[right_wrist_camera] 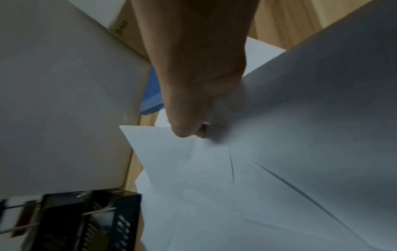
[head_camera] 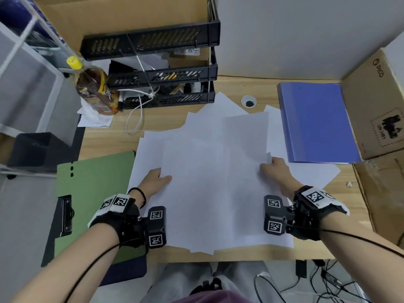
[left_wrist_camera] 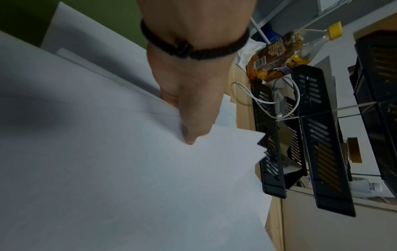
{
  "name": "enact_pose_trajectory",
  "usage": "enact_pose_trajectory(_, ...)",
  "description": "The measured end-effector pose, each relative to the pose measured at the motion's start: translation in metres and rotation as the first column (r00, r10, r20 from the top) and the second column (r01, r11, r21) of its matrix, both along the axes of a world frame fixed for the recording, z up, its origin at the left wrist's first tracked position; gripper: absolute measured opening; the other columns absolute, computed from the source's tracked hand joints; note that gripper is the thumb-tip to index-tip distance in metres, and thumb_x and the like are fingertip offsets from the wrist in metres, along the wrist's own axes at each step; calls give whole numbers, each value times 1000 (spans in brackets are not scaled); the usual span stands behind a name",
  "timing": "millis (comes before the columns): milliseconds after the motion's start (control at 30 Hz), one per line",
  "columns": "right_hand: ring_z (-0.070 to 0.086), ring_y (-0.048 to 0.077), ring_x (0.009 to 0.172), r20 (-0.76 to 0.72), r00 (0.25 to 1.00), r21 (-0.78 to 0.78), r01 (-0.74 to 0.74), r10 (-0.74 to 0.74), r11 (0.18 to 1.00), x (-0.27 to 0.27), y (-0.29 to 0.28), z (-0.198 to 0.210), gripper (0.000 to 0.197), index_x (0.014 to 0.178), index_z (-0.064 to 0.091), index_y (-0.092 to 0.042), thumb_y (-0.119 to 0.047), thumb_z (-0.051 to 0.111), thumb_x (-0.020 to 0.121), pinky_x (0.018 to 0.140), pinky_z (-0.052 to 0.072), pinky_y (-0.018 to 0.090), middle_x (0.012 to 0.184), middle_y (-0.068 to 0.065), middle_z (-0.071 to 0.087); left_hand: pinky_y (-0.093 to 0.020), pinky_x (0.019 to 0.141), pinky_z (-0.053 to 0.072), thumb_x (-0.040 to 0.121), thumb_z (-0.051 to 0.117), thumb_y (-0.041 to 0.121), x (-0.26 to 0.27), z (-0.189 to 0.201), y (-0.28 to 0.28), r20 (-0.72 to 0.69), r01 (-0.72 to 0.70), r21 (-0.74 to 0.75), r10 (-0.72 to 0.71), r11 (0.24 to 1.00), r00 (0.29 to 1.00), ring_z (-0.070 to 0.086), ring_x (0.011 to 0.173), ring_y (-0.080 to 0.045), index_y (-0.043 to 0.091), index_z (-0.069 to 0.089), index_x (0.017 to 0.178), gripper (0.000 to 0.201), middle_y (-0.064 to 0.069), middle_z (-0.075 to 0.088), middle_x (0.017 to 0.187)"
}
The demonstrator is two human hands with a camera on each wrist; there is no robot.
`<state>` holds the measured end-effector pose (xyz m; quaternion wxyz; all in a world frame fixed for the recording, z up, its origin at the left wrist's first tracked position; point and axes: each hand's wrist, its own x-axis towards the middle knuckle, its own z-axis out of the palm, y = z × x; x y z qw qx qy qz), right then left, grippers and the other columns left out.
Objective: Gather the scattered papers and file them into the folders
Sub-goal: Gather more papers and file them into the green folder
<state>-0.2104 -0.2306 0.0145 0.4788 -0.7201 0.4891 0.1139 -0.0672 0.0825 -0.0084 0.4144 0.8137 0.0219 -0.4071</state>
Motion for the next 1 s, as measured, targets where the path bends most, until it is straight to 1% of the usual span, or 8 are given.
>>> enact_pose_trajectory(100, 45, 26, 70, 71, 996, -170, 71, -59, 983, 1, -17, 26, 13, 68, 48, -11, -7, 47, 81, 64, 38, 32, 71, 4, 49, -28, 85, 46, 96, 53, 12, 7, -7, -5, 31, 26, 73, -29, 997, 999, 58, 101, -24, 7, 58, 121, 27, -8, 62, 121)
enact_pose_trajectory(267, 25, 21, 60, 256, 966, -377, 144, -47, 915, -3, -33, 76, 28, 59, 28, -16, -6, 46, 78, 54, 22, 32, 59, 3, 28, -39, 103, 43, 95, 51, 14, 10, -11, -25, 18, 182, 134, -186, 974, 982, 56, 117, -31, 7, 54, 131, 36, -9, 59, 129)
enact_pose_trajectory(500, 16, 10, 56, 514, 853, -433, 348, -89, 831, -27, -44, 137, 35, 57, 22, -23, -11, 47, 77, 50, 14, 30, 58, 1, 21, -32, 79, 47, 88, 51, 11, 14, -14, -51, 27, 336, 231, -351, 913, 936, 61, 99, -33, 8, 60, 110, 24, -14, 66, 108)
enact_pose_trajectory(633, 25, 15, 57, 657, 720, -346, 551, -223, 759, -46, -62, 159, 22, 58, 39, -18, -10, 50, 76, 55, 19, 28, 59, 3, 28, -31, 75, 41, 89, 50, 9, 8, -10, -60, 48, 360, 280, -388, 890, 920, 57, 95, -32, 5, 57, 108, 20, -14, 60, 102)
enact_pose_trajectory(733, 34, 2, 50, 735, 573, -175, 677, -363, 715, -54, -66, 170, 18, 66, 48, -16, -6, 54, 81, 50, 29, 20, 61, -3, 37, -31, 73, 43, 87, 50, 8, 6, -10, -61, 48, 372, 268, -398, 889, 916, 60, 98, -35, 7, 61, 106, 22, -14, 62, 102)
enact_pose_trajectory(867, 46, 7, 64, 764, 405, 76, 716, -502, 694, -56, -59, 162, 25, 67, 45, -20, -3, 55, 84, 61, 38, 23, 69, -5, 46, -28, 63, 43, 86, 47, 5, -5, -5, -64, -9, 356, 178, -361, 917, 933, 57, 75, -28, 12, 56, 82, 12, -10, 60, 85)
enact_pose_trajectory(933, 52, 13, 72, 726, 411, 146, 691, -551, 708, -54, -54, 144, 16, 74, 52, -18, -6, 55, 83, 64, 40, 26, 76, -2, 54, -29, 61, 48, 88, 46, 2, -12, 1, -63, -53, 337, 88, -334, 937, 941, 60, 71, -29, 12, 57, 80, 16, -11, 63, 82)
enact_pose_trajectory(1000, 58, 20, 80, 652, 466, 196, 658, -598, 727, -52, -48, 120, 8, 87, 59, -16, -12, 56, 82, 67, 43, 30, 87, 3, 63, -40, 74, 57, 85, 48, 5, -18, 5, -60, -91, 307, -14, -307, 951, 947, 67, 84, -34, 16, 60, 94, 18, -14, 69, 94)
